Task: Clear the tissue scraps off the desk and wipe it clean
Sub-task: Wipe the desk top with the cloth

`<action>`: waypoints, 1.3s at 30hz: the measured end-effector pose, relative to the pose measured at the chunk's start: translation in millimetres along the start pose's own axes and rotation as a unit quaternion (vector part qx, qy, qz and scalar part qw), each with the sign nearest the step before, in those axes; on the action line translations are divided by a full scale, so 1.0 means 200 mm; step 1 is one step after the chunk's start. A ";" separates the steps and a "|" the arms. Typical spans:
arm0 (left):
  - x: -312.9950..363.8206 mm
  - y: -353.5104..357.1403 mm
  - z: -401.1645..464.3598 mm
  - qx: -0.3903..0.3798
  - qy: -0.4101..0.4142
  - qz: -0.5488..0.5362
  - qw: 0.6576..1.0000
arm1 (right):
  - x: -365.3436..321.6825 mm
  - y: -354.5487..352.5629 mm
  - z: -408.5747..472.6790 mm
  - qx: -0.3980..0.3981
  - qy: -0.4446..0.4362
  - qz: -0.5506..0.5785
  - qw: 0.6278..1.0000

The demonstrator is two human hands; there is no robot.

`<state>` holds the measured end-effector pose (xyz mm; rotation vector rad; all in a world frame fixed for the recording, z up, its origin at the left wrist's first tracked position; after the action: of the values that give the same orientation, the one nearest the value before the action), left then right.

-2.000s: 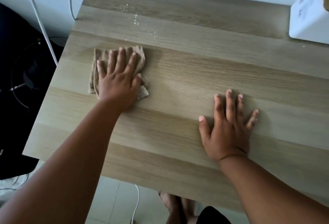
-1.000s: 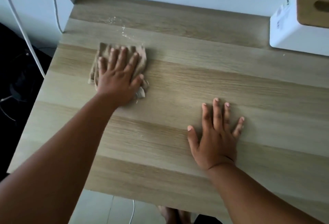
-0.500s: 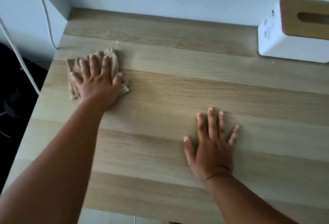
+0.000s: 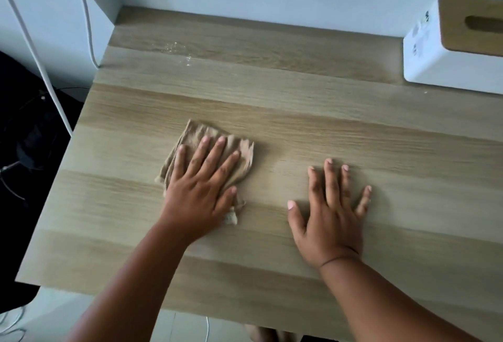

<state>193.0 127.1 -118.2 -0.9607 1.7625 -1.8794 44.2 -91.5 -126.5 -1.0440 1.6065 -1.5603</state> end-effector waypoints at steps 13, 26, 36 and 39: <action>-0.44 -0.12 0.36 -0.019 -0.304 -0.049 0.951 | 0.00 -0.01 0.00 0.011 -0.002 0.005 1.000; 0.17 0.04 -0.14 0.009 -0.050 -0.047 0.998 | 0.00 0.00 0.00 0.018 0.002 0.009 1.000; -0.43 -0.13 -0.11 -0.007 -0.245 -0.033 0.969 | 0.00 -0.02 0.00 0.009 -0.003 0.015 1.000; -0.62 -0.17 0.22 -0.009 -0.332 -0.050 0.942 | 0.00 -0.03 0.00 0.008 -0.004 0.011 1.000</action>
<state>314.5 186.8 -113.1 -1.4937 1.3342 -1.3484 45.0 -90.7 -121.0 -1.0192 1.5914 -1.5508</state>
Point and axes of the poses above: each hand's wrist, its own z-axis towards the middle knuckle, its own y-axis out of the palm, x = y × z, the point moved 4 cm from there along z, towards the middle knuckle, and after that the axes turned 8 degrees about -z, right-handed, at the moved point
